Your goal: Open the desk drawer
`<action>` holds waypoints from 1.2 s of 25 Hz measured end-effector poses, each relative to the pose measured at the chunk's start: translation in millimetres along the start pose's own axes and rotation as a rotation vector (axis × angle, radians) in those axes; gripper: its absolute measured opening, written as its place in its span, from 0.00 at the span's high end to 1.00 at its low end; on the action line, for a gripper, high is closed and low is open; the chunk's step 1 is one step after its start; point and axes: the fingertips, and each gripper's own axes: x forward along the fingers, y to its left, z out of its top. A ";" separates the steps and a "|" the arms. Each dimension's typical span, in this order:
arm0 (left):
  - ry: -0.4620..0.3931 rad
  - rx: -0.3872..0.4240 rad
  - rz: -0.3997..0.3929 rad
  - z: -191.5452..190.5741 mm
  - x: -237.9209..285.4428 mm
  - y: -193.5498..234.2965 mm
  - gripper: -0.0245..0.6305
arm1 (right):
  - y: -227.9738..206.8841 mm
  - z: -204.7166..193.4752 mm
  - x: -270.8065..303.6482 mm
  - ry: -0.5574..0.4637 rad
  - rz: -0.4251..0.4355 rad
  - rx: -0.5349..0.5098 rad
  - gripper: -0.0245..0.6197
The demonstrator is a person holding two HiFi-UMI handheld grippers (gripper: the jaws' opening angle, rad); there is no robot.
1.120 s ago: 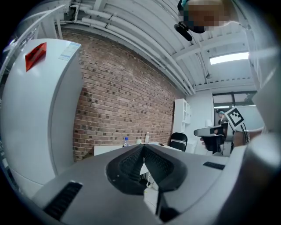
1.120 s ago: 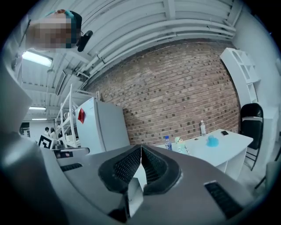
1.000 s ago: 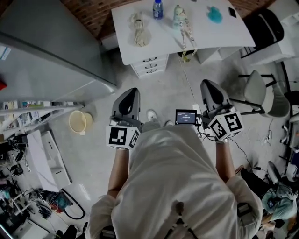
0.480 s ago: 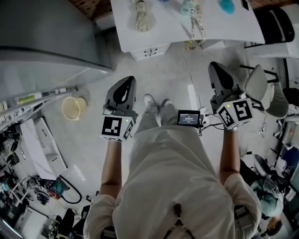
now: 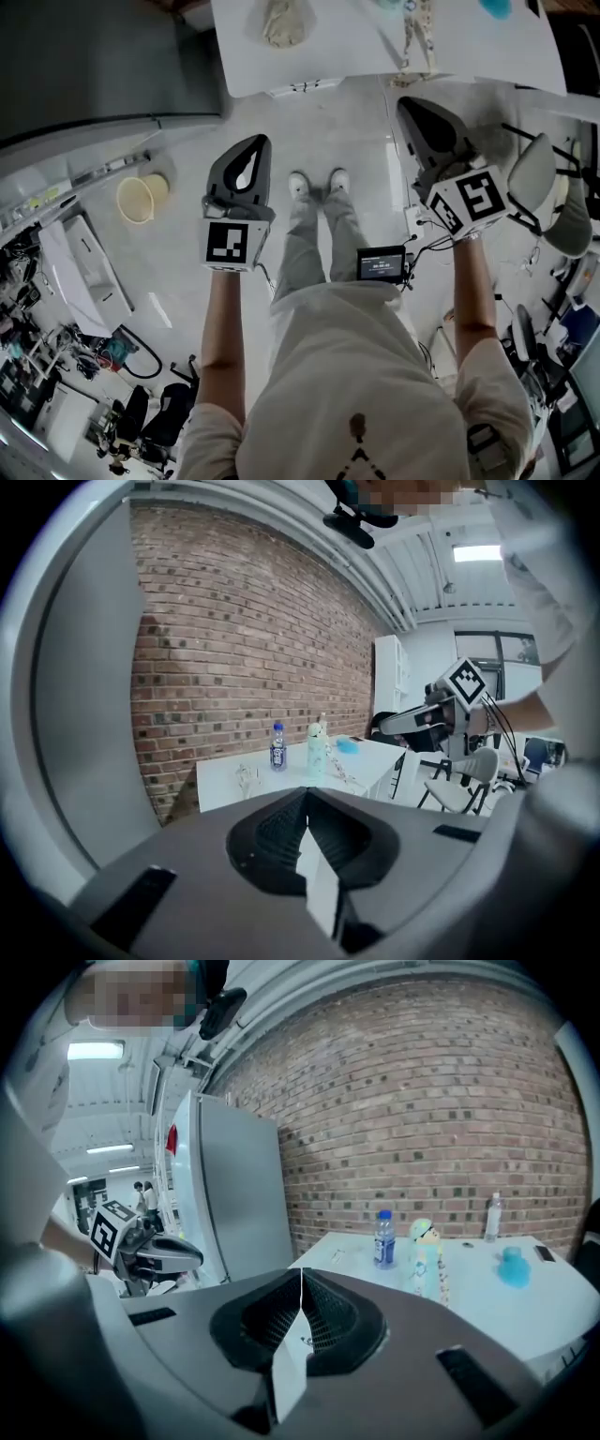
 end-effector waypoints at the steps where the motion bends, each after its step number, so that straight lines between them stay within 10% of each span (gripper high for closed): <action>1: 0.009 0.009 -0.006 -10.2 9.6 2.0 0.95 | 2.7 -12.3 12.7 0.014 0.020 0.004 0.92; 17: 0.244 0.063 -0.061 -221.5 96.4 -21.4 0.95 | 27.5 -222.7 109.4 0.215 0.114 -0.023 0.92; 30: 0.322 0.124 -0.057 -320.9 172.4 -7.5 0.95 | 10.0 -351.8 184.6 0.424 0.183 -0.043 0.92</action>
